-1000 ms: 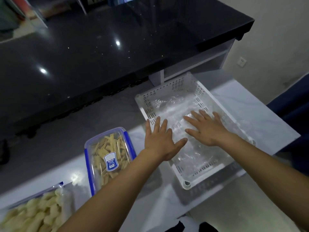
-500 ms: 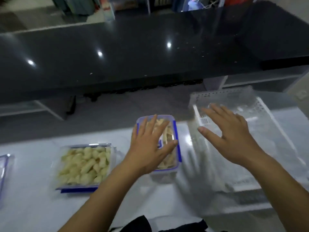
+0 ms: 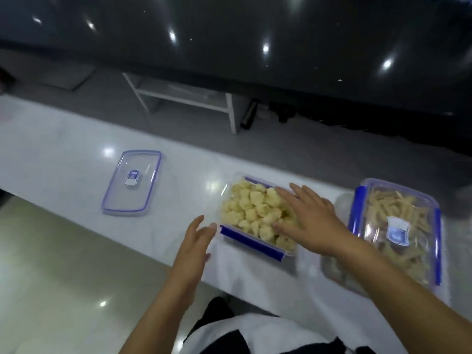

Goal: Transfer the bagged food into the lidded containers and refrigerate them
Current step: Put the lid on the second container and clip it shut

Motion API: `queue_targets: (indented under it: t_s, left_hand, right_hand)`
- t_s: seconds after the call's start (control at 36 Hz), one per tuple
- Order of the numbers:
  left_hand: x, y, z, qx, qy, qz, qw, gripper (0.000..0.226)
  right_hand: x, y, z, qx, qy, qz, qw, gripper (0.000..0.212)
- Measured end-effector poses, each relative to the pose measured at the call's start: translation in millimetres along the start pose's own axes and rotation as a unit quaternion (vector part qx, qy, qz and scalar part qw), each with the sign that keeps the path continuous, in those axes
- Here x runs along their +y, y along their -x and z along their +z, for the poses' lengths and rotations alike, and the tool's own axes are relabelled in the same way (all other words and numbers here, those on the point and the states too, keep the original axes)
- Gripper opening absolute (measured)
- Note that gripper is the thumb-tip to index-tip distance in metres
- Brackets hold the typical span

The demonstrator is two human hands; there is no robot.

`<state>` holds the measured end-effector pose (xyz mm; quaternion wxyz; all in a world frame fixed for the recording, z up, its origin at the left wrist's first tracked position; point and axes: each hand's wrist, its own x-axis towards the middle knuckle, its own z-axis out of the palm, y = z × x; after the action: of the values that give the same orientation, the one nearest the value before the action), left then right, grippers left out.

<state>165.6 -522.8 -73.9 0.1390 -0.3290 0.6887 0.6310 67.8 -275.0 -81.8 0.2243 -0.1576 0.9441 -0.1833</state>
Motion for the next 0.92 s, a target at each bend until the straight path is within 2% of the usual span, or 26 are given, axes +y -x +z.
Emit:
queue_targets:
  t_s: [0.06, 0.11, 0.19, 0.31, 0.42, 0.5, 0.53, 0.58, 0.69, 0.78, 0.86, 0.92]
  left_hand:
    - [-7.4, -9.1, -0.9, -0.045, 0.120, -0.066, 0.990, 0.055]
    - [-10.2, -19.4, 0.8, -0.091, 0.168, -0.108, 0.976, 0.053]
    - [-5.7, -34.0, 1.1, -0.149, 0.161, -0.123, 0.968, 0.053]
    - [9.1, -60.0, -6.5, -0.187, 0.146, -0.114, 0.965, 0.050]
    - [32.2, -85.5, -10.6, -0.235, 0.127, -0.082, 0.960, 0.057]
    - [51.5, -100.4, -6.2, -0.283, 0.061, -0.035, 0.956, 0.050]
    - [57.5, -105.1, -3.9, -0.299, 0.036, -0.022, 0.953, 0.048]
    - [67.9, -115.1, 0.5, -0.325, -0.021, 0.003, 0.946, 0.045]
    - [83.2, -132.0, 3.6, -0.374, -0.114, 0.051, 0.919, 0.048]
    - [87.8, -138.4, 3.2, -0.395, -0.152, 0.076, 0.903, 0.046]
    - [86.4, -141.9, -0.6, -0.419, -0.183, 0.095, 0.884, 0.024]
    - [84.9, -142.7, -7.6, -0.414, -0.191, 0.115, 0.882, 0.033]
  right_hand:
    - [-4.1, -18.9, -0.9, -0.011, 0.012, 0.017, 1.000, 0.081]
    - [-6.7, -32.7, -2.5, -0.020, 0.012, 0.029, 0.999, 0.079]
    - [-12.5, -41.6, -3.2, -0.022, -0.016, 0.070, 0.997, 0.077]
    - [-20.7, -34.1, 4.3, 0.024, -0.083, 0.152, 0.985, 0.067]
    - [-38.2, -11.8, 17.7, 0.092, -0.204, 0.204, 0.953, 0.025]
    - [-56.6, 3.2, 31.0, 0.127, -0.309, 0.231, 0.914, 0.011]
    - [-64.1, 7.8, 35.9, 0.135, -0.332, 0.231, 0.905, 0.017]
    - [-79.3, 16.1, 45.6, 0.154, -0.360, 0.223, 0.893, 0.042]
    - [-106.5, 23.9, 65.1, 0.173, -0.367, 0.216, 0.888, 0.078]
    - [-118.5, 25.8, 72.3, 0.171, -0.363, 0.222, 0.889, 0.088]
    - [-123.8, 28.2, 72.7, 0.175, -0.345, 0.235, 0.892, 0.090]
    - [-125.4, 29.0, 69.6, 0.182, -0.289, 0.261, 0.903, 0.090]
